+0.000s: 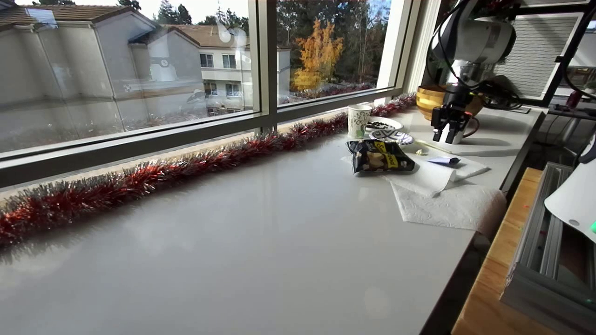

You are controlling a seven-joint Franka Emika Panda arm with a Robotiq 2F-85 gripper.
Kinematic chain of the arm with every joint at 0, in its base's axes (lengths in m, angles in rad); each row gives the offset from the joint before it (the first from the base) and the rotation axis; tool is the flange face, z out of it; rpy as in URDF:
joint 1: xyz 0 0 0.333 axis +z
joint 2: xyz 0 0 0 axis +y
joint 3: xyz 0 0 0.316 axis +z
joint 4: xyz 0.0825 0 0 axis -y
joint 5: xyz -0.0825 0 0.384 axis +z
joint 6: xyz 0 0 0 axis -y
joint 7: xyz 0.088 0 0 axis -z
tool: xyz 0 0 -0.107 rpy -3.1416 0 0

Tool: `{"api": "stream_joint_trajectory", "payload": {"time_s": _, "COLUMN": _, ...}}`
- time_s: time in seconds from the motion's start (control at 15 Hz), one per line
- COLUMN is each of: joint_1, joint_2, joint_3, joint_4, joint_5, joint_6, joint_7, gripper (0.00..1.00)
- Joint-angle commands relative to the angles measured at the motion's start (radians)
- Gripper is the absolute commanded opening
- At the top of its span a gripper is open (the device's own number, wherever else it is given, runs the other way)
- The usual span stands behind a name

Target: Turn the plastic spoon over

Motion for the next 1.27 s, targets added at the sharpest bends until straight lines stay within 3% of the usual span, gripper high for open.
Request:
{"api": "stream_joint_trajectory", "payload": {"time_s": 0.0, "joint_1": 0.100, "joint_2": -0.114, "joint_3": -0.105, "joint_4": -0.092, "joint_5": -0.112, "joint_6": 0.067, "joint_7": 0.135, "gripper": 0.90}}
{"api": "stream_joint_trajectory", "payload": {"time_s": 0.13, "joint_1": 0.178, "joint_2": -0.179, "joint_3": -0.184, "joint_4": -0.142, "joint_5": -0.206, "joint_6": 0.094, "joint_7": 0.250, "gripper": 0.99}}
{"api": "stream_joint_trajectory", "payload": {"time_s": 0.33, "joint_1": 0.304, "joint_2": -0.294, "joint_3": -0.306, "joint_4": -0.219, "joint_5": -0.365, "joint_6": 0.145, "joint_7": 0.429, "gripper": 1.00}}
{"api": "stream_joint_trajectory", "payload": {"time_s": 0.53, "joint_1": 0.409, "joint_2": -0.409, "joint_3": -0.423, "joint_4": -0.252, "joint_5": -0.601, "joint_6": 0.159, "joint_7": 0.639, "gripper": 1.00}}
{"api": "stream_joint_trajectory", "payload": {"time_s": 0.67, "joint_1": 0.400, "joint_2": -0.514, "joint_3": -0.416, "joint_4": -0.258, "joint_5": -0.742, "joint_6": 0.083, "joint_7": 0.774, "gripper": 1.00}}
{"api": "stream_joint_trajectory", "payload": {"time_s": 0.73, "joint_1": 0.385, "joint_2": -0.569, "joint_3": -0.392, "joint_4": -0.263, "joint_5": -0.760, "joint_6": 0.044, "joint_7": 0.793, "gripper": 1.00}}
{"api": "stream_joint_trajectory", "payload": {"time_s": 0.87, "joint_1": 0.369, "joint_2": -0.668, "joint_3": -0.341, "joint_4": -0.267, "joint_5": -0.691, "joint_6": -0.060, "joint_7": 0.752, "gripper": 1.00}}
{"api": "stream_joint_trajectory", "payload": {"time_s": 0.93, "joint_1": 0.354, "joint_2": -0.526, "joint_3": -0.342, "joint_4": -0.218, "joint_5": -0.689, "joint_6": 0.020, "joint_7": 0.741, "gripper": 1.00}}
{"api": "stream_joint_trajectory", "payload": {"time_s": 1.2, "joint_1": 0.343, "joint_2": -0.551, "joint_3": -0.328, "joint_4": -0.221, "joint_5": -0.689, "joint_6": 0.002, "joint_7": 0.740, "gripper": 1.00}}
